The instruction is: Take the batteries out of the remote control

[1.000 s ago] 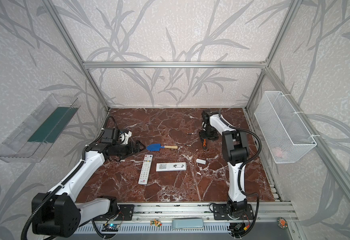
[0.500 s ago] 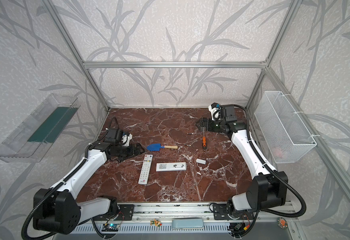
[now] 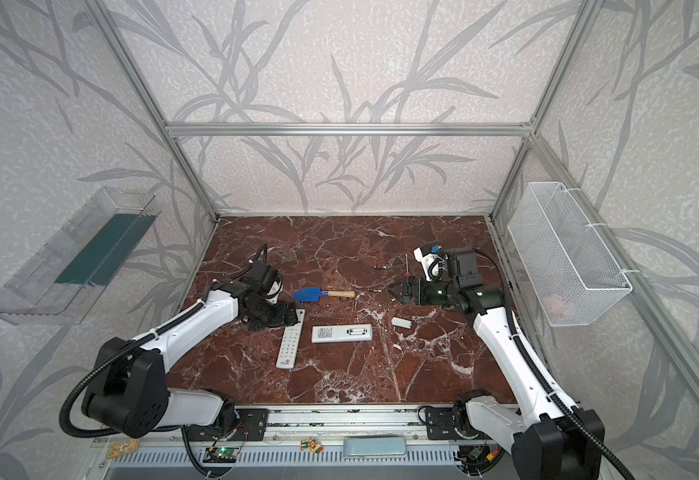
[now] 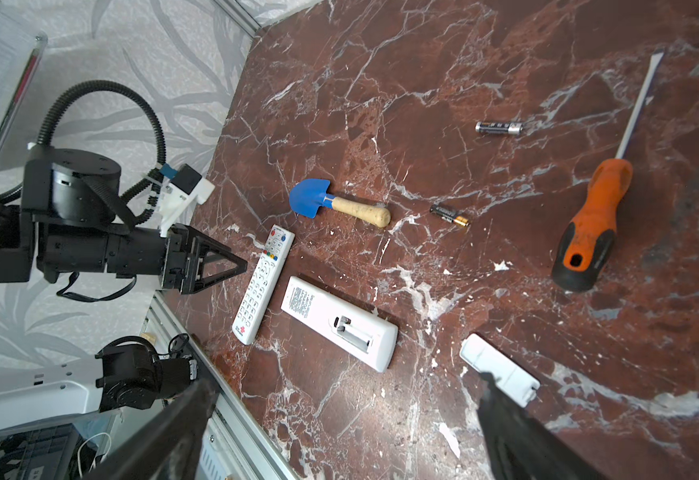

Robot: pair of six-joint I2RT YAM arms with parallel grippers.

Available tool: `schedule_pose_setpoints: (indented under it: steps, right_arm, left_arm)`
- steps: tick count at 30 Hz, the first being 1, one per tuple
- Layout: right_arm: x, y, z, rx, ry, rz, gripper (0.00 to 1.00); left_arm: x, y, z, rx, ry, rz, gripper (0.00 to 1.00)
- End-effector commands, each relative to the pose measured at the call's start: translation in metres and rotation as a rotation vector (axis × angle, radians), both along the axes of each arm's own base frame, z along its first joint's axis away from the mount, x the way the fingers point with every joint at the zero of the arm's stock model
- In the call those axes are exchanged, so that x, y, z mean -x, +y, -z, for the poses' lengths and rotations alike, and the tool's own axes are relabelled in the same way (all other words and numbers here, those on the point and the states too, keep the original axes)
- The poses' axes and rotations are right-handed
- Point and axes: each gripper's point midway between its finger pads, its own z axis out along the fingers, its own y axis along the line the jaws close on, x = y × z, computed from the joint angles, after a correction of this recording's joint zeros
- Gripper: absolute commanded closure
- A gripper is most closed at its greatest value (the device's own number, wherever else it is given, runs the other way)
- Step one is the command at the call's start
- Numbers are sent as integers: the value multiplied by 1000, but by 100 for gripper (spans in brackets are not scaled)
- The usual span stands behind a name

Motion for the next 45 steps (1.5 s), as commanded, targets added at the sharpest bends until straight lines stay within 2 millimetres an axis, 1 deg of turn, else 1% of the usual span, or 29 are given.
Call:
schedule_pose_setpoints:
  steps: [1,7,11,13,17,23,28,30,34,36,39,42,45]
  right_arm:
    - [14,4,11,-18,46,-26,1]
    - [16,7,18,-23,66,-44,1]
    - [15,10,19,-36,69,-51,1]
    - [15,11,20,-39,75,-54,1]
    - [17,12,18,-46,71,-61,1]
    - [19,13,14,-52,63,-66,1]
    - [20,14,12,-59,62,-69,1]
    - [20,14,13,-60,64,-67,1]
    - [20,14,11,-65,66,-66,1]
    - [20,14,11,-65,66,-66,1]
    - [20,15,10,-69,69,-65,1]
    - [21,15,10,-75,71,-64,1]
    - [21,15,8,-84,72,-60,1]
  left_arm:
    - [-1,-1,3,-26,16,6,8]
    - [2,-9,18,-67,49,46,9]
    - [3,-9,25,-100,60,62,13]
    - [3,-10,28,-105,66,68,17]
    - [2,-11,35,-128,78,79,22]
    - [-2,-15,45,-161,87,100,25]
    - [-1,-15,53,-202,97,118,29]
    - [0,-15,56,-212,102,125,33]
    - [3,-14,62,-223,121,134,49]
    - [3,-14,61,-226,121,135,53]
    - [2,-13,54,-225,110,138,56]
    - [1,-14,39,-216,90,139,58]
    - [-2,-18,18,-178,61,133,59]
